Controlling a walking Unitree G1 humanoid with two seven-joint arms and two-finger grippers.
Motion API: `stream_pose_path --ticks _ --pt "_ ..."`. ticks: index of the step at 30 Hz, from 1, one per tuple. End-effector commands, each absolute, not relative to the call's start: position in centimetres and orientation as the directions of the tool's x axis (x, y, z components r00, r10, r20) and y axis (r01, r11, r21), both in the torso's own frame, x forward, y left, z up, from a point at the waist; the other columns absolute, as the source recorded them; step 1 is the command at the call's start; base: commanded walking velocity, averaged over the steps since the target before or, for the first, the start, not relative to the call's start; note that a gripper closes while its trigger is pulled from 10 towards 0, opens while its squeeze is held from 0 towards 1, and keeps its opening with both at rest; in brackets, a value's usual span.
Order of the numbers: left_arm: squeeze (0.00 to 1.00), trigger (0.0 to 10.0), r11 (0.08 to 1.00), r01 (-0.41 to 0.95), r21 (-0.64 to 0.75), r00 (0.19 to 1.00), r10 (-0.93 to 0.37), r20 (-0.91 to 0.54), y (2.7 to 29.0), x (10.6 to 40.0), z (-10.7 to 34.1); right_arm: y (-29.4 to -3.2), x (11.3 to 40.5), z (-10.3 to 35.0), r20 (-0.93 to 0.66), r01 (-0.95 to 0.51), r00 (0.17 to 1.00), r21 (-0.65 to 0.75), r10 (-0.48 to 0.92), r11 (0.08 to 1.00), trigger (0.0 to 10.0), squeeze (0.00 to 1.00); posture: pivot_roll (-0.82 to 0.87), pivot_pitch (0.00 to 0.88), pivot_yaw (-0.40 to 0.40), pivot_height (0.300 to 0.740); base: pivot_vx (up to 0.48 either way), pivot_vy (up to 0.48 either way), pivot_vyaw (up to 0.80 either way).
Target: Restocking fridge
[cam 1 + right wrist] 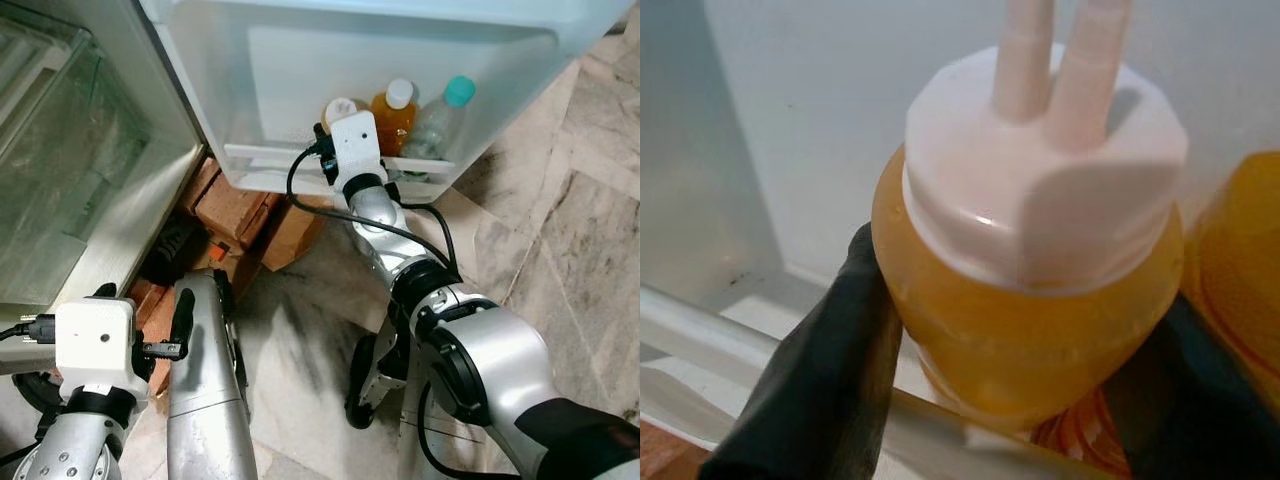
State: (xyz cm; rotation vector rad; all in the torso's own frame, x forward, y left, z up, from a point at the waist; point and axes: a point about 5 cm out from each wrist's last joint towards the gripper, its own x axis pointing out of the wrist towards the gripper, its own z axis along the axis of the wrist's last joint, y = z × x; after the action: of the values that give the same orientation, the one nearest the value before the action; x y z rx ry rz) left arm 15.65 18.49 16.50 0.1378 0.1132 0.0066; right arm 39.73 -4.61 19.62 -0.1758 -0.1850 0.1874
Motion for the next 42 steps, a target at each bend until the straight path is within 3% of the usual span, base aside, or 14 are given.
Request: stream_pose_path --ticks 1,18,25,32,33,34,35,36,37,42 --pt "0.0 10.0 0.991 0.009 0.132 0.988 0.011 -0.151 18.5 15.5 15.9 -6.2 39.6 17.1 0.045 -0.137 0.988 -0.139 0.144 0.981 10.0 1.0 0.34 0.459 -0.045 0.478 0.0 0.0 0.0" --pt "0.0 10.0 0.99 0.019 0.142 0.996 -0.006 -0.094 18.5 18.0 16.0 -5.5 40.7 23.9 0.294 -0.185 0.935 -0.074 0.199 0.98 10.0 1.0 0.33 0.38 -0.04 0.478 0.0 0.0 0.0" --pt "0.0 10.0 0.989 0.023 0.145 0.998 -0.015 -0.06 18.6 19.5 15.9 -5.5 40.2 23.4 0.326 -0.229 0.913 -0.091 0.246 0.969 10.0 1.0 0.3 0.3 -0.041 0.478 0.0 0.0 0.0" --pt "0.0 10.0 0.989 0.033 0.143 0.999 -0.029 -0.034 18.3 21.4 15.3 -5.9 39.1 19.9 0.281 -0.319 0.901 -0.088 0.33 0.944 10.0 1.0 0.25 0.207 -0.039 0.478 0.0 0.0 0.0" --pt "0.0 10.0 0.989 0.035 0.144 0.999 -0.031 -0.028 18.3 21.6 15.2 -6.1 38.6 18.9 0.277 -0.334 0.897 -0.088 0.345 0.939 10.0 0.93 0.25 0.189 -0.039 0.478 0.0 0.0 0.0" --pt "0.0 10.0 0.989 0.037 0.144 0.999 -0.035 -0.021 18.2 21.8 15.1 -6.3 38.1 17.9 0.269 -0.347 0.893 -0.094 0.36 0.933 10.0 0.75 0.24 0.171 -0.039 0.478 0.0 0.0 0.0" --pt "0.0 10.0 0.989 0.037 0.144 0.999 -0.035 -0.021 18.2 21.8 15.1 -6.3 38.1 17.9 0.269 -0.347 0.893 -0.094 0.36 0.933 10.0 0.75 0.24 0.171 -0.039 0.478 0.0 0.0 0.0" --pt "0.0 10.0 0.988 0.039 0.146 0.999 -0.037 -0.015 18.2 22.0 15.1 -6.6 37.7 17.0 0.257 -0.364 0.892 -0.084 0.373 0.928 10.0 0.52 0.24 0.154 -0.038 0.478 0.0 0.0 0.0" --pt "0.0 10.0 0.988 0.038 0.147 0.999 -0.037 -0.006 18.2 22.4 15.0 -7.1 37.0 16.1 0.25 -0.375 0.889 -0.081 0.383 0.924 10.0 0.0 0.23 0.124 -0.039 0.478 0.0 0.0 0.0" --pt "0.0 10.0 0.989 0.032 0.143 0.999 -0.035 0.019 18.2 24.0 14.5 -9.0 35.4 14.3 0.248 -0.391 0.891 -0.002 0.38 0.92 10.0 0.0 0.2 0.047 -0.04 0.478 0.0 0.0 0.0"
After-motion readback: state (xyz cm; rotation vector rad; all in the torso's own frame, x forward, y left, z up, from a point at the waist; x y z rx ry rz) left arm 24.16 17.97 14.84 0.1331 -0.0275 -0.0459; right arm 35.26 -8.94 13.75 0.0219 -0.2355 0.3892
